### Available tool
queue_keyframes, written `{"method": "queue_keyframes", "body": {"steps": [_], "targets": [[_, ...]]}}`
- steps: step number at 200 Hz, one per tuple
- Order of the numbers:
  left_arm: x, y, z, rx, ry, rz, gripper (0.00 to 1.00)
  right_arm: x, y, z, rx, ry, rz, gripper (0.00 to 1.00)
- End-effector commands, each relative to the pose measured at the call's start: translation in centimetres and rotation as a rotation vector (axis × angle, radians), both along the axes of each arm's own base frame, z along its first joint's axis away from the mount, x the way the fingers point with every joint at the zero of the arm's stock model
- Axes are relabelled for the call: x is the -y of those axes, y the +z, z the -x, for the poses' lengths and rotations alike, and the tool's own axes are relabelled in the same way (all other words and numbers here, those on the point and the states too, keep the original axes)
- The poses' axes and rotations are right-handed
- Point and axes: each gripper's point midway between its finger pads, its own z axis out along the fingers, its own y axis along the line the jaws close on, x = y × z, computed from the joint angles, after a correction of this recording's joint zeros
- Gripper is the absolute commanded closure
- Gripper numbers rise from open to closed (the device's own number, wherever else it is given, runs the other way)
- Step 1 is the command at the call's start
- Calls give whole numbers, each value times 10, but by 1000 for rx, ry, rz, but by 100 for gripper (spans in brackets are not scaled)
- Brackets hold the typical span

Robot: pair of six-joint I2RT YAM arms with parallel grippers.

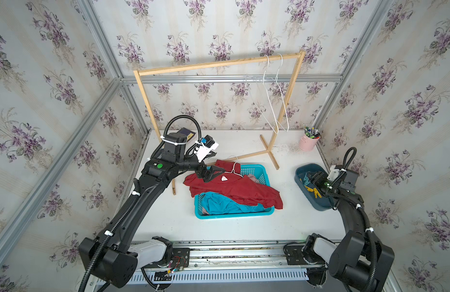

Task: Remove the clothespins securing t-shirts to the hanger
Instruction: Place the clothespin in the storage box, then pick up the hanger from the basket.

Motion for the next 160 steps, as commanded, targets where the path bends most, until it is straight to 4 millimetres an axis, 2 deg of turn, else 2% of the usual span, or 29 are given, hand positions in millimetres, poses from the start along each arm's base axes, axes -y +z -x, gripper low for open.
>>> {"method": "queue_keyframes", "body": {"steps": [1,16,21,38,57,77,107,120,131,160], "targets": [[-17,-27,-40,-178,285,-17,18,-20,24,-8,80,57,43,40],[-6,-36,-48,-290,328,20,27,-45,38,-11,139,128,57,43],[1,-51,-54,-346,340,10,29,-55,42,-11,156,155,66,44],[21,-66,-60,-410,365,-6,35,-93,54,-9,209,260,94,44],[37,-90,-66,-478,425,-35,41,-127,56,-4,240,339,98,44],[56,-115,-67,-570,432,-48,44,-150,54,-2,257,403,48,44],[78,-144,-65,-660,385,-27,44,-162,55,-1,266,447,49,43],[85,-152,-63,-693,359,-8,53,-162,58,-1,283,455,61,42],[90,-150,-63,-693,337,10,60,-162,61,-1,296,458,69,42],[98,-125,-64,-635,291,81,79,-165,67,-5,323,473,66,41]]}}
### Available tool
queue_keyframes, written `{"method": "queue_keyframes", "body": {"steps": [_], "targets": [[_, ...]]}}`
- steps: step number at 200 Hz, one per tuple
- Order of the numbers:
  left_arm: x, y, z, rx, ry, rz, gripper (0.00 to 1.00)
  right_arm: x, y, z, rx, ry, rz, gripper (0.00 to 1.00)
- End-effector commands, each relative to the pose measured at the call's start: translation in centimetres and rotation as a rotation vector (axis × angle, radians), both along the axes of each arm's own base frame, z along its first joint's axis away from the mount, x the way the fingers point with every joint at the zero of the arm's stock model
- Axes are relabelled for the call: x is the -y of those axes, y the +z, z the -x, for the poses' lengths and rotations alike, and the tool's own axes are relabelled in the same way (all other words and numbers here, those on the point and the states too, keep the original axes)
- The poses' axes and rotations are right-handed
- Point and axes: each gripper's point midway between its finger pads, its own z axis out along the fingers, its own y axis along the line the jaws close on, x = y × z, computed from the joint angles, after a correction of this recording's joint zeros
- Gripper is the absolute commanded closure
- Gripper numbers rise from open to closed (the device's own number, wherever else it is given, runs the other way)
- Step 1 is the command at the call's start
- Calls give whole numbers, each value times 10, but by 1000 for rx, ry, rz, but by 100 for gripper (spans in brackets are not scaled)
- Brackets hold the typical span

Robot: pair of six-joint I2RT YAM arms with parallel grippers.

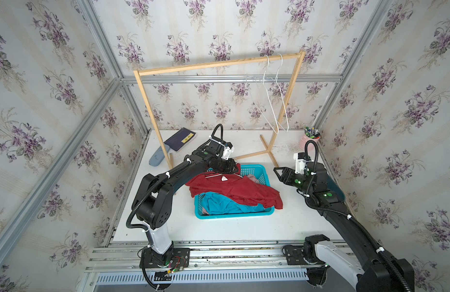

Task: Remove the clothespins securing t-shirts to the hanger
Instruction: Pick up the hanger from the basket.

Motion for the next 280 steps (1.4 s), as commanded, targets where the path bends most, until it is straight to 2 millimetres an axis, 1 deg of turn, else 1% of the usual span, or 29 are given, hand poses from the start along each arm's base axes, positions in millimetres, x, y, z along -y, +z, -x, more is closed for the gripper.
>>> {"method": "queue_keyframes", "body": {"steps": [1,22,35,51,71,84,104,110,112,118,133,152,160,174,191,207,225,240,248,250,259,268,279,280], "targets": [[14,29,-5,66,-15,107,80,-4,14,-6,57,15,-16,40],[19,40,-5,78,-38,142,94,-8,21,-8,71,28,-41,40],[16,53,-7,119,-33,144,99,-10,29,-7,89,38,-56,40],[6,80,-8,217,-14,133,100,-11,39,-2,127,53,-66,40],[0,122,0,330,-29,162,100,-18,54,5,196,106,-84,38],[-3,150,8,398,-50,191,100,-27,69,11,248,170,-106,38],[-11,187,23,498,-70,222,100,-40,93,20,308,268,-142,36],[-12,193,25,519,-75,223,100,-45,103,24,323,304,-154,35],[-16,205,30,548,-75,234,100,-46,106,25,328,315,-156,35],[-19,218,36,587,-77,245,100,-51,117,30,345,355,-165,34],[-25,242,48,660,-93,264,100,-64,144,40,398,430,-160,33],[-30,266,62,739,-118,285,100,-80,170,55,458,518,-143,30],[-30,274,69,773,-143,294,100,-85,178,61,479,548,-136,28],[-32,286,80,840,-185,297,100,-94,186,69,492,601,-137,25],[-36,300,93,921,-225,294,100,-106,190,75,474,676,-135,24],[-36,310,103,977,-268,304,100,-122,190,78,459,725,-87,23],[-36,318,109,1004,-292,316,100,-139,193,76,422,754,-20,23],[-36,321,110,1016,-298,316,100,-153,197,80,393,816,-15,23],[-36,321,110,1019,-296,312,100,-156,199,78,384,830,-17,24],[-36,321,109,1020,-296,310,100,-163,199,86,385,862,-23,24],[-36,320,108,1022,-294,306,100,-171,199,91,382,893,-25,26],[-36,320,108,1022,-291,305,100,-174,197,90,377,897,-16,31],[-37,322,108,1027,-292,305,100,-179,190,88,358,907,2,49],[-36,322,108,1027,-293,305,100,-179,190,88,358,907,2,49]]}}
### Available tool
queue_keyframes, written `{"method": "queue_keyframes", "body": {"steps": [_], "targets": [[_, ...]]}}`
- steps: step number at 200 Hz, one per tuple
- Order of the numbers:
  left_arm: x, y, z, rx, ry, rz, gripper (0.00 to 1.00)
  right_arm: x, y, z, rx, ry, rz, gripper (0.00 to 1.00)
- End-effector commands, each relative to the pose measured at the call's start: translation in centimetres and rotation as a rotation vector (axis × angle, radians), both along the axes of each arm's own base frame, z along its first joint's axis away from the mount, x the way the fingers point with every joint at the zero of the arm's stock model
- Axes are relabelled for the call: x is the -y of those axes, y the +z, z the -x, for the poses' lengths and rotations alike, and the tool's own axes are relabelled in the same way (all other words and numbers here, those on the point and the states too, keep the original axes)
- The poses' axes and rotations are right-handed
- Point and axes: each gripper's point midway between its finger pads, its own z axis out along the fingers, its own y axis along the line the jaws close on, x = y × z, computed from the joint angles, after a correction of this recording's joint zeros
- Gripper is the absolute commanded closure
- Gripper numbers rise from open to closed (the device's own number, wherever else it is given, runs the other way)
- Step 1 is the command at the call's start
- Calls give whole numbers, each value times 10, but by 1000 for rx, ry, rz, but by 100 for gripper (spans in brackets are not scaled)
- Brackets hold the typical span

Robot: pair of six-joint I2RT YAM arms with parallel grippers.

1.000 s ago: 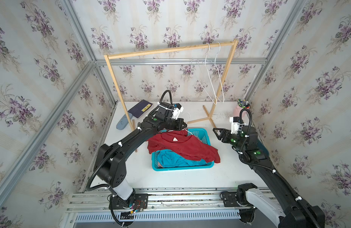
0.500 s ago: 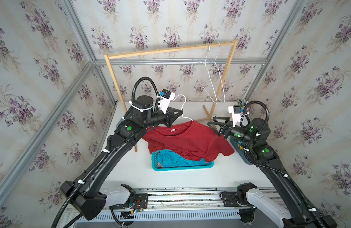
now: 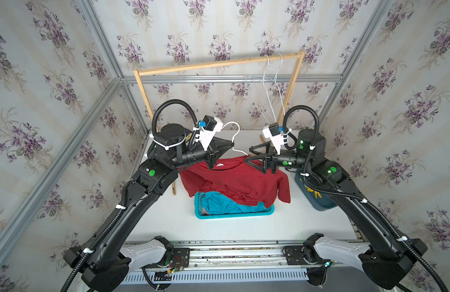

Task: Remove the clothespins securing t-shirts to the hanger
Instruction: Pick up the hanger from the basket.

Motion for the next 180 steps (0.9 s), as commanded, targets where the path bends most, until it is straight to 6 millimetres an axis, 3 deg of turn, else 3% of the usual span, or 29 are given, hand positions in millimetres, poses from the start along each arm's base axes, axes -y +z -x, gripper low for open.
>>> {"method": "queue_keyframes", "body": {"steps": [1,26,35,70,84,92,136,180], "targets": [[1,14,2,68,-12,17,100,-6,-16,2,-17,28,68,52],[-1,16,5,82,-12,16,100,-16,-28,5,-22,81,115,90],[-2,16,5,87,-9,15,100,-17,-26,6,1,90,125,100],[-5,7,11,71,-21,-9,66,-9,-11,5,170,73,156,100],[-8,2,15,58,-20,-21,35,-7,-7,9,221,100,175,100],[-10,-1,17,40,-27,-28,24,-7,-8,11,231,118,194,100],[-21,-3,18,-57,-102,-4,21,-8,-15,5,235,140,268,100],[-12,-3,14,-66,-162,-2,23,-18,-3,7,249,199,216,100]]}}
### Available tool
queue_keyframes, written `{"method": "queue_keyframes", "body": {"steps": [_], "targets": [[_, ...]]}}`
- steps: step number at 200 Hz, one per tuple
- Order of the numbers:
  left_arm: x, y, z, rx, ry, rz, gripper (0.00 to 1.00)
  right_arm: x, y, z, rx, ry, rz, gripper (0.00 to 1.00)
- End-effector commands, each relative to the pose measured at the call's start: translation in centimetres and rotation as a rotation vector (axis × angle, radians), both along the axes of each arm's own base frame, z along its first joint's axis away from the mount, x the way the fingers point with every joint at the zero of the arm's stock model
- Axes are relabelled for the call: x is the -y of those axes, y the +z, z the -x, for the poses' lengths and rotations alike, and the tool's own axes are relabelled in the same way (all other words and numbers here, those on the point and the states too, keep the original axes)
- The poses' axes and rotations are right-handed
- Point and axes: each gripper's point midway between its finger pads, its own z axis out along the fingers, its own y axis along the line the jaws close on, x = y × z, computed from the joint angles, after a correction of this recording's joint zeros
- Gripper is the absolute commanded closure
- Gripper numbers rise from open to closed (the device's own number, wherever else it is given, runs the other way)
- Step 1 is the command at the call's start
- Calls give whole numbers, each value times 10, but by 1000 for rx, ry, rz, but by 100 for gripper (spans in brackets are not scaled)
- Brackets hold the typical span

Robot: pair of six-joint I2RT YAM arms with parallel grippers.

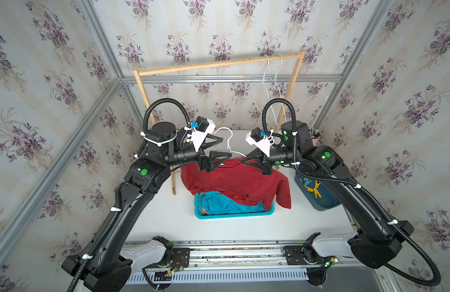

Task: Remove the clothespins securing t-shirts to the hanger
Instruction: Pick up the hanger from the basket, then remove the T-shirt from the hanger.

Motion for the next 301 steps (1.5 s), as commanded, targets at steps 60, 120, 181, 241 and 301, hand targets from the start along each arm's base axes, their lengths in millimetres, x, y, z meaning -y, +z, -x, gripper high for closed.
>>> {"method": "queue_keyframes", "body": {"steps": [60,120,181,241,301], "targets": [[17,-5,-4,-49,-117,20,91,-12,14,-4,54,51,-56,100],[-22,17,-8,69,31,24,100,19,18,-34,166,-226,-19,23],[-48,23,-9,110,36,32,100,58,-5,-47,142,-395,146,24],[-54,37,3,123,-38,51,100,54,-25,-60,116,-381,234,34],[-65,24,-9,96,40,29,100,64,-25,-81,92,-473,220,100]]}}
